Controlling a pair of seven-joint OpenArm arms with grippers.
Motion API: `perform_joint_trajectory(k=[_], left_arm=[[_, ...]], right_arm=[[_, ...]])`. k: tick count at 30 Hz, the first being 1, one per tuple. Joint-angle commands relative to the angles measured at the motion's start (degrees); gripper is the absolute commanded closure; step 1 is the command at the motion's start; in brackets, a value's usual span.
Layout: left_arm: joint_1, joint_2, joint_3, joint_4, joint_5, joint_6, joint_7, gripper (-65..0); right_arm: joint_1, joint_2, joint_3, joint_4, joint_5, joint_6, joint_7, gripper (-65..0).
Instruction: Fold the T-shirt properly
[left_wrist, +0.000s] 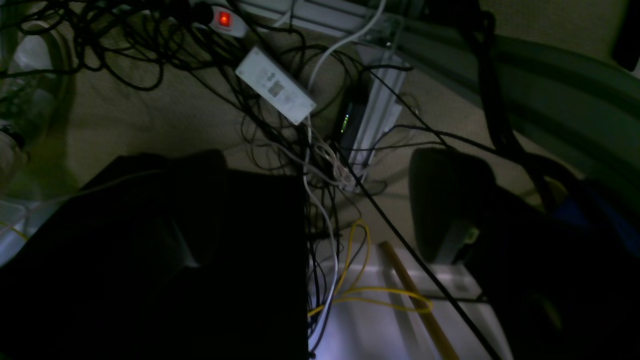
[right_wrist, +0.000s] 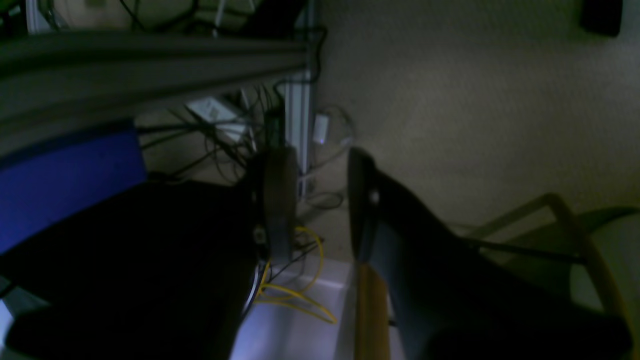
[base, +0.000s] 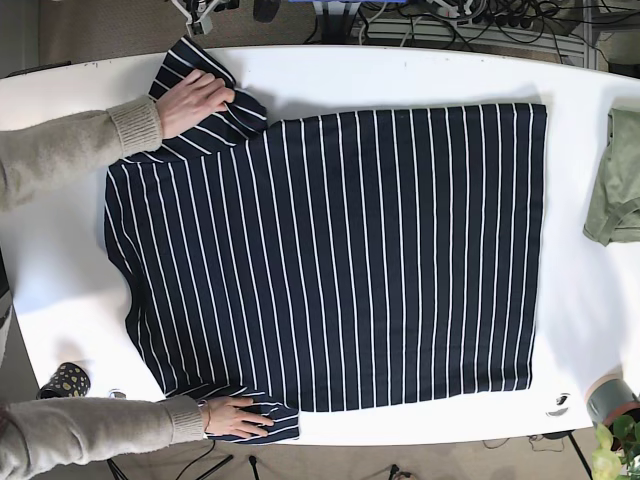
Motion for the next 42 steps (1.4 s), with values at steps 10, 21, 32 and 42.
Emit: perform_joint_trajectory(k=[10, 21, 32, 42], left_arm=[[11.6, 0.3, -0.2, 20.1, -0.2, -0.2, -0.9, -52.5], [23.0, 1.5, -0.1, 37.4, -0.3, -0.4, -0.8, -52.5], [35.9, 1.6, 0.1, 55.4, -0.3, -0.4, -0.6, -52.5], [41.8, 2.6, -0.3, 70.9, -1.0, -0.4, -0.6, -52.5]], right_arm=[[-7.2, 0.7, 0.2, 7.3, 0.0, 0.91, 0.7, -16.5], [-18.9, 0.8, 0.4, 23.1, 0.0, 3.20, 0.5, -16.5], [-32.9, 1.0, 0.5, 38.4, 0.1, 3.28, 0.4, -16.5], [-42.5, 0.7, 1.0, 52.8, 0.2, 2.58, 0.3, -16.5]])
